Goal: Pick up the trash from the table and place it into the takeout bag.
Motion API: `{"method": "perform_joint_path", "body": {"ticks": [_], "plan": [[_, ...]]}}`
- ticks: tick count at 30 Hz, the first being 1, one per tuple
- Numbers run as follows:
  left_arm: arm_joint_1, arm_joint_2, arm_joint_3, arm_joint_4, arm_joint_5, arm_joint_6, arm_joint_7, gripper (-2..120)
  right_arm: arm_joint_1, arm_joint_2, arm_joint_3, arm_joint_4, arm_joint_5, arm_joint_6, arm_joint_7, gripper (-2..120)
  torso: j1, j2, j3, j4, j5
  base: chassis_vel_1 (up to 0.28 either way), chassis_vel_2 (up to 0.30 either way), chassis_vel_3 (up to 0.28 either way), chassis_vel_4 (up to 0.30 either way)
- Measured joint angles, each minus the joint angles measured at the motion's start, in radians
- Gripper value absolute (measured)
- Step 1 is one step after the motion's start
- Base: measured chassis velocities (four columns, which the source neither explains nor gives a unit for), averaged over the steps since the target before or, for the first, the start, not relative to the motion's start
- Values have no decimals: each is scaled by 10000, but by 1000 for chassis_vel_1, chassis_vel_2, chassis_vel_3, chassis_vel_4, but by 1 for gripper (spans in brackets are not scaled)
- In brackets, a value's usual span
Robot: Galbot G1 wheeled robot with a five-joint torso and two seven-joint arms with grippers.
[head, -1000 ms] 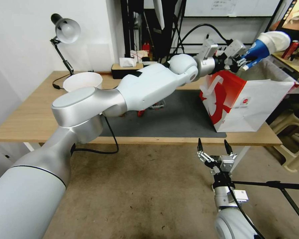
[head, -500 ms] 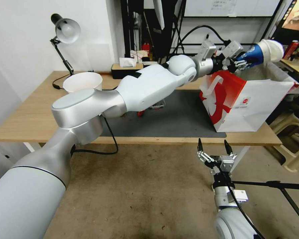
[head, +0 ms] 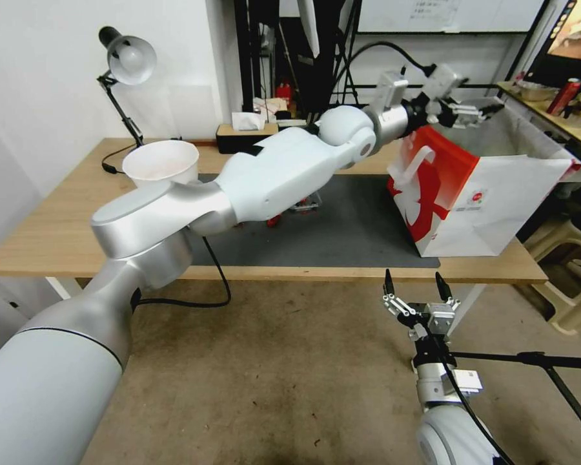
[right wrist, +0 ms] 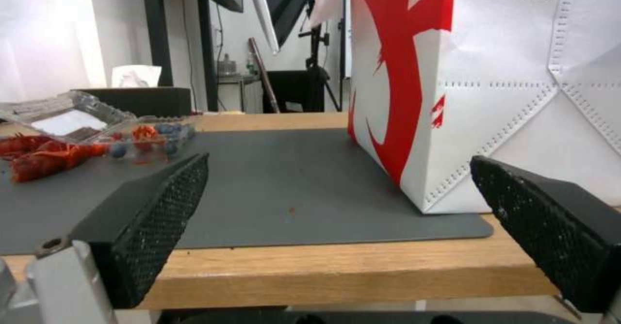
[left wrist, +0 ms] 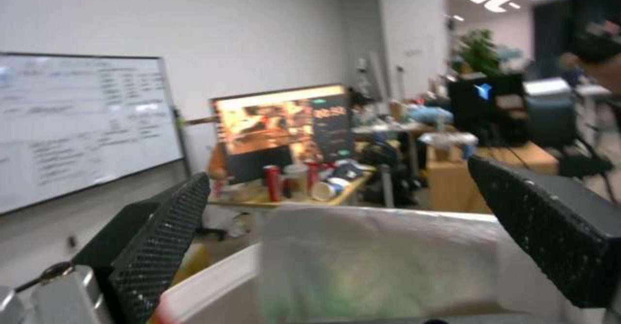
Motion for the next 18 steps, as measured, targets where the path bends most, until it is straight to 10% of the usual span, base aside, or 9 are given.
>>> {"method": "perform_joint_path", "body": {"ticks": [18], "plan": [[2541,3093,-1865,-2649,-265,87,-1357,100,-102,61,-2,42,-114,-42,20,100,0,0,-1,0,-1,0,0,0,0]]}}
